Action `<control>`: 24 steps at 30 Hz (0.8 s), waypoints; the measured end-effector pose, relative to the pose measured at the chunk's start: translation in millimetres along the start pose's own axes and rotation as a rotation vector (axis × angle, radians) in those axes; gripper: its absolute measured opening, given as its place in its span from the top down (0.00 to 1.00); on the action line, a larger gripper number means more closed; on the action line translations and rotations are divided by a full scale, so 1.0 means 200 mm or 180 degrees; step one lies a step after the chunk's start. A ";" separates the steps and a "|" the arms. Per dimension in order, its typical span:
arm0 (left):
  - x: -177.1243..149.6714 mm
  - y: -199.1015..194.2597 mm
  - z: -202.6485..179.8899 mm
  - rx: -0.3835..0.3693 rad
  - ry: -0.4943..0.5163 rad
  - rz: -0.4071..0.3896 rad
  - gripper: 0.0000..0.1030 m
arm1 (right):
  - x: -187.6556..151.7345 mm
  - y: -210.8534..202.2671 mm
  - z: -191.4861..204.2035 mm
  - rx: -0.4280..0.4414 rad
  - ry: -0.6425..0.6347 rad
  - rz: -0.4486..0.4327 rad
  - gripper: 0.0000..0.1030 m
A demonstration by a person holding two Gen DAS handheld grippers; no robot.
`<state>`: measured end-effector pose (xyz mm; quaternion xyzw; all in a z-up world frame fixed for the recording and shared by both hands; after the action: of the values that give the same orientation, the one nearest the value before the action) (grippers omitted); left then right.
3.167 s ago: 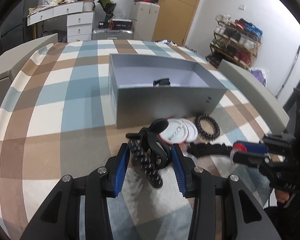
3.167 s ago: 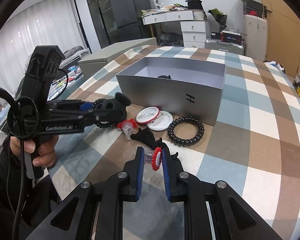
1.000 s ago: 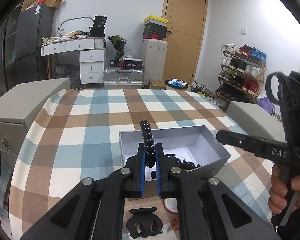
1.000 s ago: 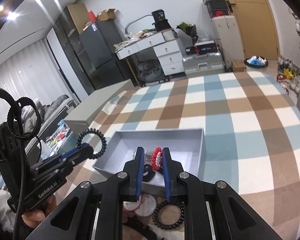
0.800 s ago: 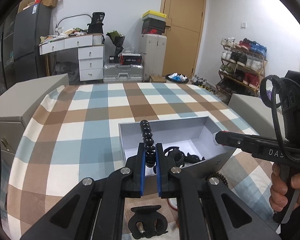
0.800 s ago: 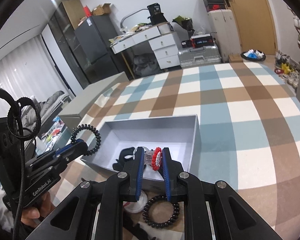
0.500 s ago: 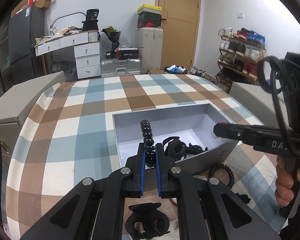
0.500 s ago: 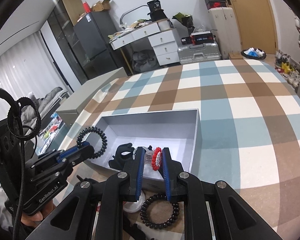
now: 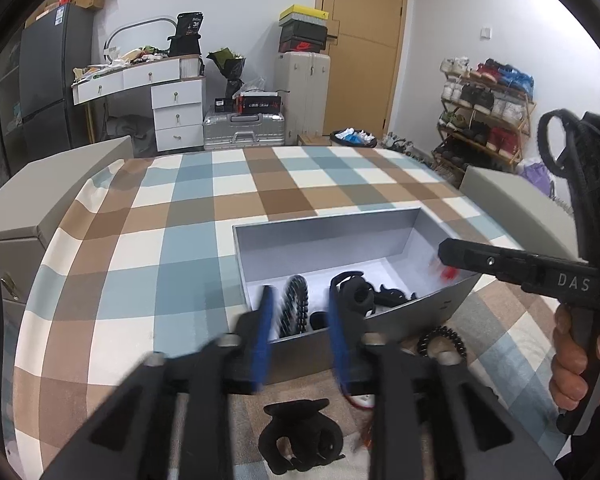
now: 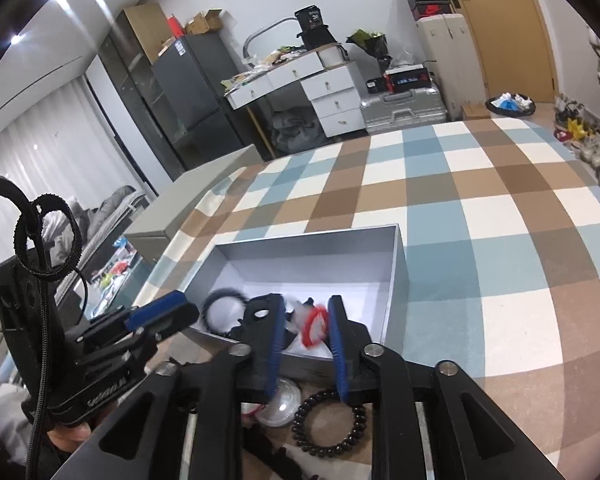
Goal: Organize jewelry
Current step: 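Open the left gripper over the box while the right releases the red tie inside, then withdraw both grippers from the box back toward the remaining items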
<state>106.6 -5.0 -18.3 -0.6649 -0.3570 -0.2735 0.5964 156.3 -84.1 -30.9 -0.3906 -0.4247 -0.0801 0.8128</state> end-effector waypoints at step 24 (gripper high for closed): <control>-0.11 -0.23 0.02 0.0066 0.0030 -0.0262 0.01 | -0.15 -0.22 0.06 -0.0084 -0.0224 -0.0094 0.00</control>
<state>56.4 -2.8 -8.7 -0.6421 -0.3840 -0.2972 0.5932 110.1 -111.6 -25.7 -0.3976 -0.4576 -0.0839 0.7909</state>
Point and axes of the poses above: each gripper's, at about its wrist camera, not at the fingertips, and y roughly the way its jaws point, z to its left, x to its top, the point moved 6 cm from there along y, roughly the way its jaws point, and after that the axes turned 3 degrees about -y, right-handed, at the moved point
